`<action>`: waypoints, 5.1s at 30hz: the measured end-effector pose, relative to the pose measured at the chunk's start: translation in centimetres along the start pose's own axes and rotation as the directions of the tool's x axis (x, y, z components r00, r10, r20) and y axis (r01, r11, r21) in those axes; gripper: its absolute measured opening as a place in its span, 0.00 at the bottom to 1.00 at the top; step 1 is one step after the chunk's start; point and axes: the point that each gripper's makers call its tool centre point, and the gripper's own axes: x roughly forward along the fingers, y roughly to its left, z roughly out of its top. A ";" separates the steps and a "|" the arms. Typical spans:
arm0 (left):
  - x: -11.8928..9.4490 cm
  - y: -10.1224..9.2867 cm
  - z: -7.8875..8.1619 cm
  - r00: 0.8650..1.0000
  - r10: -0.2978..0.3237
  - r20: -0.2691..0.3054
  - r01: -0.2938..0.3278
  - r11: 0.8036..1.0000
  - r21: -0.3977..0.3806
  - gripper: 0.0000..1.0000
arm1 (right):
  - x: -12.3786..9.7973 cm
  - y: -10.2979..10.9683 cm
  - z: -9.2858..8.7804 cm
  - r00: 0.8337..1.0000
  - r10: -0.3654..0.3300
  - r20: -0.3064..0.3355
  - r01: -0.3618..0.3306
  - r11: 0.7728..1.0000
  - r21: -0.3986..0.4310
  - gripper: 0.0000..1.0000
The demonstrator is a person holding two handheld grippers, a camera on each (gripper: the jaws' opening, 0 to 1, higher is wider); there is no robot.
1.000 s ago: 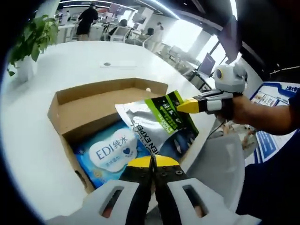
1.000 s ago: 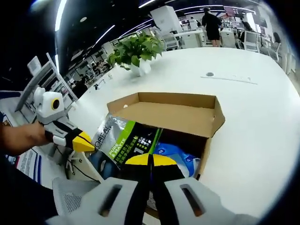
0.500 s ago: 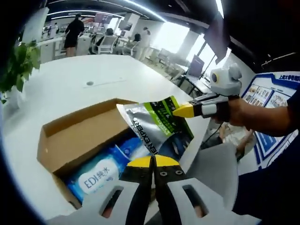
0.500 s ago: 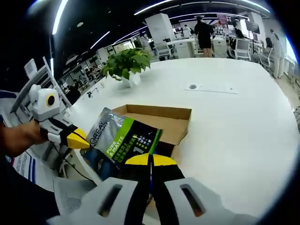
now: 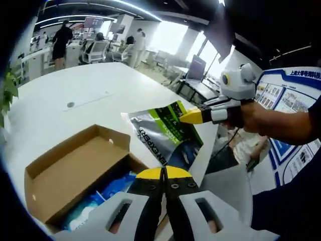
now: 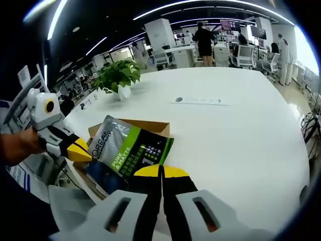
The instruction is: Operate the shoe box by opening the lid, removing the specified soft item, and placing it in the target area until the item is outside and the box remains undamaged.
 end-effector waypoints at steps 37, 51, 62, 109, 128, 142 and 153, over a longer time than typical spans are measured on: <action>13.5 -0.1 5.3 0.993 -0.029 -0.114 0.034 0.998 0.044 0.00 | -0.1 -13.6 2.0 0.997 -0.077 -0.007 0.077 0.997 0.001 0.00; 17.3 2.7 3.2 0.978 -0.014 -0.210 0.019 0.999 0.025 0.00 | 3.9 -16.5 -0.4 0.996 -0.065 -0.066 0.066 0.998 0.007 0.00; 20.5 4.1 1.7 0.961 0.031 -0.274 -0.015 0.998 0.060 0.00 | 6.4 -19.1 -2.7 0.990 -0.076 -0.121 0.077 0.997 0.003 0.00; 22.9 6.9 -0.3 0.924 0.215 -0.317 -0.165 0.971 0.176 0.10 | 9.3 -20.9 -6.3 0.986 -0.101 -0.136 0.099 0.995 -0.016 0.15; 15.1 2.1 1.7 0.974 0.193 -0.116 -0.156 0.950 0.269 0.16 | 3.5 -17.4 -4.6 0.990 -0.137 -0.018 0.138 0.990 0.013 0.20; 5.4 3.6 -0.7 0.956 0.289 -0.051 -0.276 0.945 0.176 0.20 | 0.8 -11.2 -5.1 0.990 -0.139 -0.004 0.139 0.990 0.009 0.19; -0.7 5.2 -3.4 0.938 0.344 -0.033 -0.338 0.934 0.120 0.20 | 0.4 -4.6 -4.7 0.994 -0.108 0.006 0.108 0.994 -0.023 0.19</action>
